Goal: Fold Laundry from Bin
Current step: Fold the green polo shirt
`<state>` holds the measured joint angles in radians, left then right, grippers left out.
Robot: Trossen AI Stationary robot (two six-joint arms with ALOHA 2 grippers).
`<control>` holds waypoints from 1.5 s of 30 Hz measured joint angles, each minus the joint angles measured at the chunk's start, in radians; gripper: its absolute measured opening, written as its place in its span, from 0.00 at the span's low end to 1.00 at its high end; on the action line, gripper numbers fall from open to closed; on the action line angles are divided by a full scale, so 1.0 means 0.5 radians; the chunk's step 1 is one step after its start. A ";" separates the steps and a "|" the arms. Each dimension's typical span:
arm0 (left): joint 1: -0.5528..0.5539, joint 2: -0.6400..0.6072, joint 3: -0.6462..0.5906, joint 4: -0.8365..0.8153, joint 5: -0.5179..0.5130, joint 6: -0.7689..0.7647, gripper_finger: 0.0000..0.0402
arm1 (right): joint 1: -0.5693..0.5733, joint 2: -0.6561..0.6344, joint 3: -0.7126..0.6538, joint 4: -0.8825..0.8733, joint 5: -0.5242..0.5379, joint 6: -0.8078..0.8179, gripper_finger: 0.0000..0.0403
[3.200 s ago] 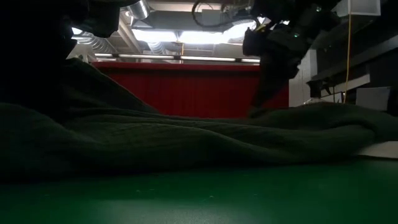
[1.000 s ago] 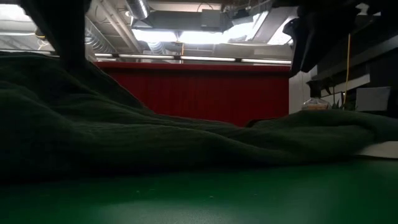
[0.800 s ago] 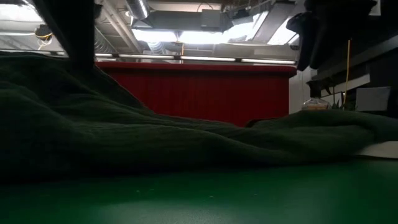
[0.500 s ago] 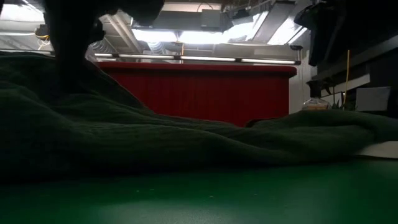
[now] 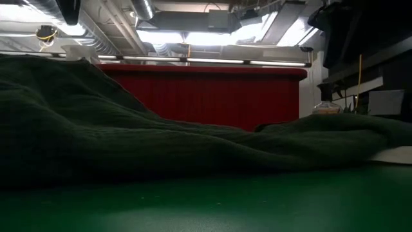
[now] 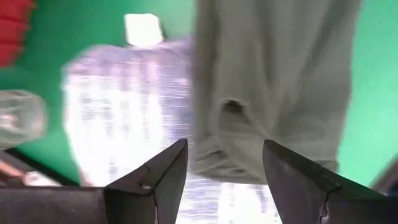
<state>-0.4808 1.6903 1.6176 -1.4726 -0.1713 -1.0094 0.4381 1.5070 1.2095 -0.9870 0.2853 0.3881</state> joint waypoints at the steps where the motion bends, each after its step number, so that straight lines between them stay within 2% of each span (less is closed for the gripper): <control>1: -0.022 -0.039 0.000 -0.042 -0.058 -0.027 0.50 | 0.001 0.000 0.000 0.004 -0.001 0.000 0.42; 5: -0.112 -0.103 0.000 -0.073 -0.238 -0.138 0.50 | 0.002 0.000 0.000 0.020 -0.033 0.011 0.42; 10: -0.220 -0.086 -0.058 -0.027 -0.304 -0.222 0.50 | 0.002 0.000 0.000 0.040 -0.034 0.016 0.42; 17: -0.224 -0.081 -0.325 0.018 -0.246 -0.590 0.50 | 0.002 0.000 0.000 0.049 -0.034 0.016 0.42; 26: -0.143 -0.080 -0.583 0.277 -0.084 -0.594 0.50 | 0.002 0.000 0.000 0.056 -0.034 0.016 0.42; 30: -0.111 -0.081 -0.636 0.313 -0.077 -0.585 0.50 | 0.002 0.000 0.000 0.056 -0.034 0.016 0.42; 36: -0.084 -0.081 -0.710 0.481 0.069 -0.539 0.50 | 0.002 0.000 0.000 0.056 -0.034 0.015 0.42; 39: -0.080 -0.081 -0.710 0.531 0.080 -0.529 0.50 | 0.002 0.000 0.000 0.056 -0.034 0.015 0.42; 45: -0.080 -0.081 -0.690 0.545 0.110 -0.528 0.38 | 0.002 0.000 0.000 0.056 -0.034 0.015 0.42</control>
<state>-0.5209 1.6501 1.2724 -1.2002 -0.1161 -1.2736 0.4389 1.5070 1.2095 -0.9588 0.2684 0.3958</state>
